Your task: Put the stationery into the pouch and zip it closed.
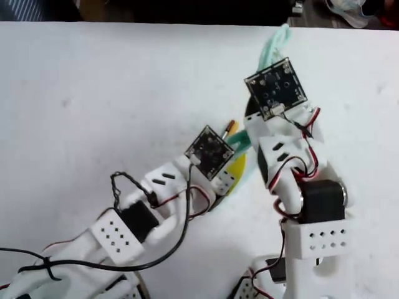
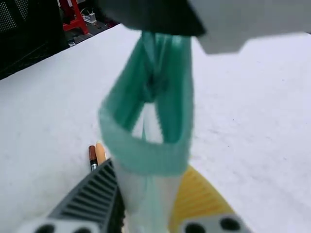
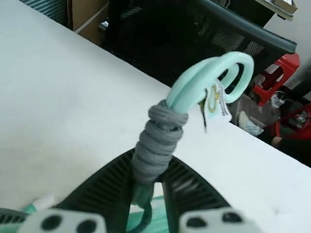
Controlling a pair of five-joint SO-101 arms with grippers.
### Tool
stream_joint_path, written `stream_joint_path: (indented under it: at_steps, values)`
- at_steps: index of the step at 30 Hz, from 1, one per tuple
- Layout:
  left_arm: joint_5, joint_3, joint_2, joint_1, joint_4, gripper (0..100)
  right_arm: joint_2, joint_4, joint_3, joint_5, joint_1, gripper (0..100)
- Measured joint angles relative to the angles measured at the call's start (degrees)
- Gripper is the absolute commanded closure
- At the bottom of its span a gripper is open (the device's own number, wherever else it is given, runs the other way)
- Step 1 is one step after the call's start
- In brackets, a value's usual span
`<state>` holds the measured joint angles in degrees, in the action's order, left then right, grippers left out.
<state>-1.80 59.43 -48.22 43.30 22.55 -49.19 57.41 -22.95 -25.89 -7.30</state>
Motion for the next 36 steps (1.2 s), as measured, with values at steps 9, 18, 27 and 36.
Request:
stream_joint_path:
  at_steps: [9,18,27,36]
  values:
    - [-0.26,3.87,-10.81,0.18,4.04,97,0.00,-6.24,-1.93,0.00,4.40,98.0]
    - [-0.26,7.56,-21.98,0.18,6.86,97,-0.09,-8.53,-2.90,0.00,4.40,98.0]
    - [-0.35,7.56,-22.07,0.18,6.95,97,-0.09,-10.02,-2.90,0.00,4.40,98.0]
    - [-0.35,7.47,-22.07,0.53,7.47,97,0.00,-11.25,-2.90,0.00,7.91,98.0]
